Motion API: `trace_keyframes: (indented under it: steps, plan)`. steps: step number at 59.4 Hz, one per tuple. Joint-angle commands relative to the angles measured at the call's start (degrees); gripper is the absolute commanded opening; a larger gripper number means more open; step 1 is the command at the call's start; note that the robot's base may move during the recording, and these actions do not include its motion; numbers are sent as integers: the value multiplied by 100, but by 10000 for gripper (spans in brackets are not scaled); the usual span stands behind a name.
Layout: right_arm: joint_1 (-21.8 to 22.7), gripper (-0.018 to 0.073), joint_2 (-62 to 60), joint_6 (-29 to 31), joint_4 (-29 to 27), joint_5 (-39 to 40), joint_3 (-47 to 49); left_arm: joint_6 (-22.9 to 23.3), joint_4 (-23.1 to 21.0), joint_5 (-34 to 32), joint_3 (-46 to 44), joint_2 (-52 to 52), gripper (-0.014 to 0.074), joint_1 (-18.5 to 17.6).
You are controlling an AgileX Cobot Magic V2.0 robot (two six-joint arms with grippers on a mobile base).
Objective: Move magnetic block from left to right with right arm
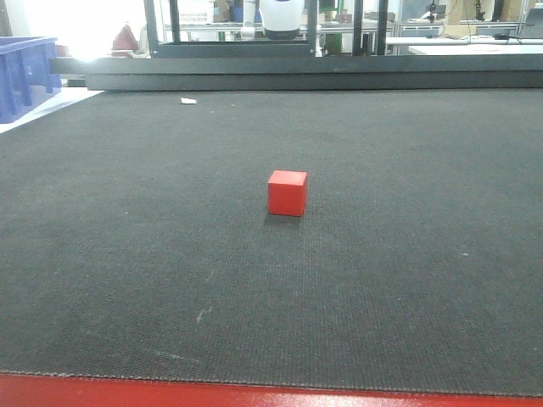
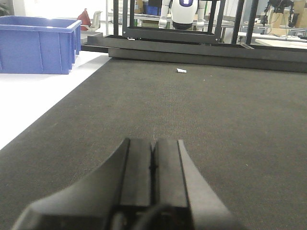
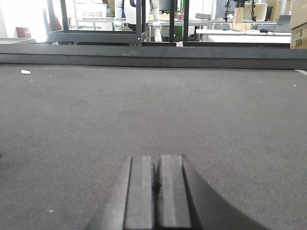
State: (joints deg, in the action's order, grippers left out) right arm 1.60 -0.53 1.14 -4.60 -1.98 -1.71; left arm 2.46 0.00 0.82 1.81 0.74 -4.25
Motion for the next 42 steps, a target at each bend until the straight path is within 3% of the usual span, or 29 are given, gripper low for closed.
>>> trace_keyframes:
  steps: [1,42]
  plan:
    - [27,38,-112,-1,16,485,26,25,0,-515,59,79,-116,19]
    - [22,38,-112,-1,16,564,26,25,0,-515,59,79,-116,19]
